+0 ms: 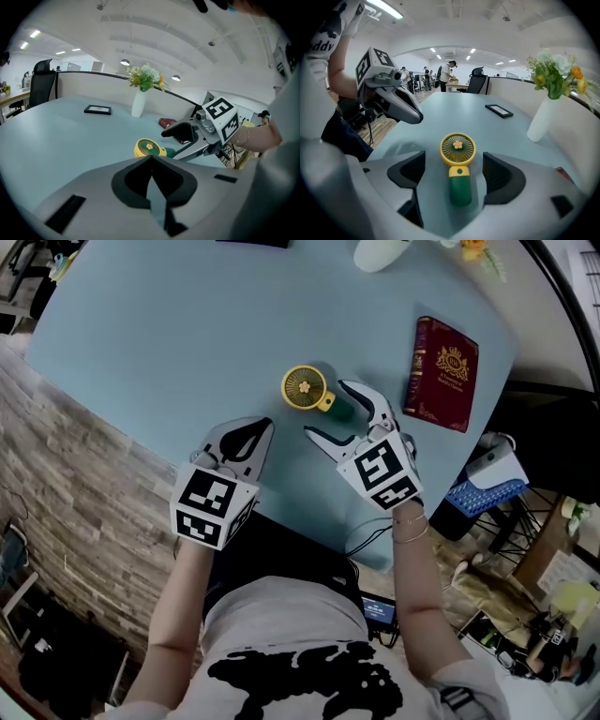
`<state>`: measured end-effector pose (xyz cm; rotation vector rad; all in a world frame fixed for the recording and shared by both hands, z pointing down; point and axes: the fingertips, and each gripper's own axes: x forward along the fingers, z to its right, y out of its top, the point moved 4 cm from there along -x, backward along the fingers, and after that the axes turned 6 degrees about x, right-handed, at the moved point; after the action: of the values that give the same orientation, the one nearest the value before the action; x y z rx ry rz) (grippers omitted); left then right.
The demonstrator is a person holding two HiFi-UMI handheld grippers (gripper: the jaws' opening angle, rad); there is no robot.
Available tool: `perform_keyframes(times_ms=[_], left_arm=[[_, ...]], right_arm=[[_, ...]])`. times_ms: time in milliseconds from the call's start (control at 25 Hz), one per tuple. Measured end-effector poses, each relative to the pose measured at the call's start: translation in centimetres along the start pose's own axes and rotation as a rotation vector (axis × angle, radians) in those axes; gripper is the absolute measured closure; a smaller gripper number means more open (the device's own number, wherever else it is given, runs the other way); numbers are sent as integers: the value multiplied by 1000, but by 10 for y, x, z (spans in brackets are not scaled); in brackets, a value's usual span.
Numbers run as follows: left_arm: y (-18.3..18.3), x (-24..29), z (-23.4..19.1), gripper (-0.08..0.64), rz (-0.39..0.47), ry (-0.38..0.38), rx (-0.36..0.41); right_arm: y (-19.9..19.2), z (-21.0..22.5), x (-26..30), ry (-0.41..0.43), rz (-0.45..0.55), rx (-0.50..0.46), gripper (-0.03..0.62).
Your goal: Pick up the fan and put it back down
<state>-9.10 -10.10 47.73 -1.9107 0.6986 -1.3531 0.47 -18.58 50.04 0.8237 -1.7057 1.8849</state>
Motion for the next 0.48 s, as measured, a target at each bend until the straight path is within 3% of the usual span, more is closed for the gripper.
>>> perform_keyframes(times_ms=[280,480], left_arm=[[0,11,-1,549,-6,-19,7],[-1,22,-4,549,-10,-27,13]], right_arm=[[-15,14,15,24,-137,-84,236],[-15,19,26,62,-162,-90,255]])
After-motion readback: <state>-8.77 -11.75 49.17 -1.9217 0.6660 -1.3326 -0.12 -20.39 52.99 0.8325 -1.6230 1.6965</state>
